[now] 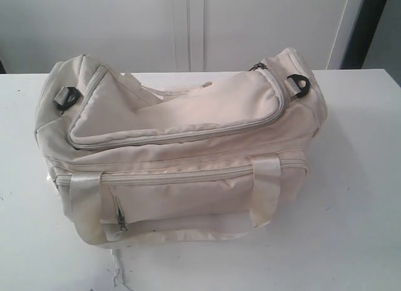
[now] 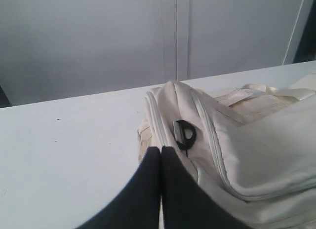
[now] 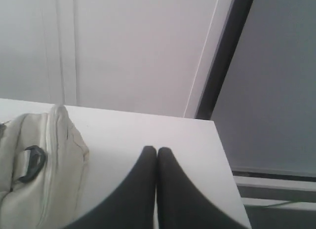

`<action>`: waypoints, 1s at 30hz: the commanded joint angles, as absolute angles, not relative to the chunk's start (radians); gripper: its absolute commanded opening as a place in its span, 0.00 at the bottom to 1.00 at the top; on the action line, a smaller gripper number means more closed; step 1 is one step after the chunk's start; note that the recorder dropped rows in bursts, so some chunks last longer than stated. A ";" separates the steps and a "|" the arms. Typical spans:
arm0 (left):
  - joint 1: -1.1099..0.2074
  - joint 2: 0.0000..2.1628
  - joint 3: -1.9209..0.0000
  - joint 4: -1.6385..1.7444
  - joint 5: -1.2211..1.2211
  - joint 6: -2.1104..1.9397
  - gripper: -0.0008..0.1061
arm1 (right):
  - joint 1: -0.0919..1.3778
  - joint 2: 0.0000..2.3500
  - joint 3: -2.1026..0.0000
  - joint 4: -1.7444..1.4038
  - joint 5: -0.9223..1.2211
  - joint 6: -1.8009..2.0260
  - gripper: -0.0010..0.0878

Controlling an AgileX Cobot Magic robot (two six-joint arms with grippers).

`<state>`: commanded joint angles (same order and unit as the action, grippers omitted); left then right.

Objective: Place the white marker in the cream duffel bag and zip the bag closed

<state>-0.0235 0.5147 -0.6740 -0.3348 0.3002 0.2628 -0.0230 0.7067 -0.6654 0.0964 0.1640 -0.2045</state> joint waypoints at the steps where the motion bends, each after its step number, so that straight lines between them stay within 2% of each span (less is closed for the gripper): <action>1: -0.031 0.477 -0.627 -0.335 0.287 0.262 0.01 | -0.010 0.648 -0.617 0.096 0.132 -0.207 0.02; 4: -0.076 0.399 -0.546 -0.333 0.241 0.265 0.01 | -0.010 0.525 -0.531 0.096 0.139 -0.205 0.02; 11: -0.076 0.187 -0.415 -0.328 0.185 0.260 0.01 | -0.010 0.292 -0.364 0.096 0.154 -0.205 0.02; 18: -0.076 0.095 -0.380 -0.328 0.271 0.258 0.01 | -0.010 0.244 -0.360 0.096 0.222 -0.205 0.02; 30: -0.076 0.092 -0.380 -0.328 0.284 0.269 0.01 | -0.010 0.241 -0.360 0.104 0.222 -0.155 0.02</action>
<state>-0.0757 0.0924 -0.3802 -0.3279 0.2843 0.2685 -0.0097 0.2412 -0.3601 0.1044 0.2224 -0.1546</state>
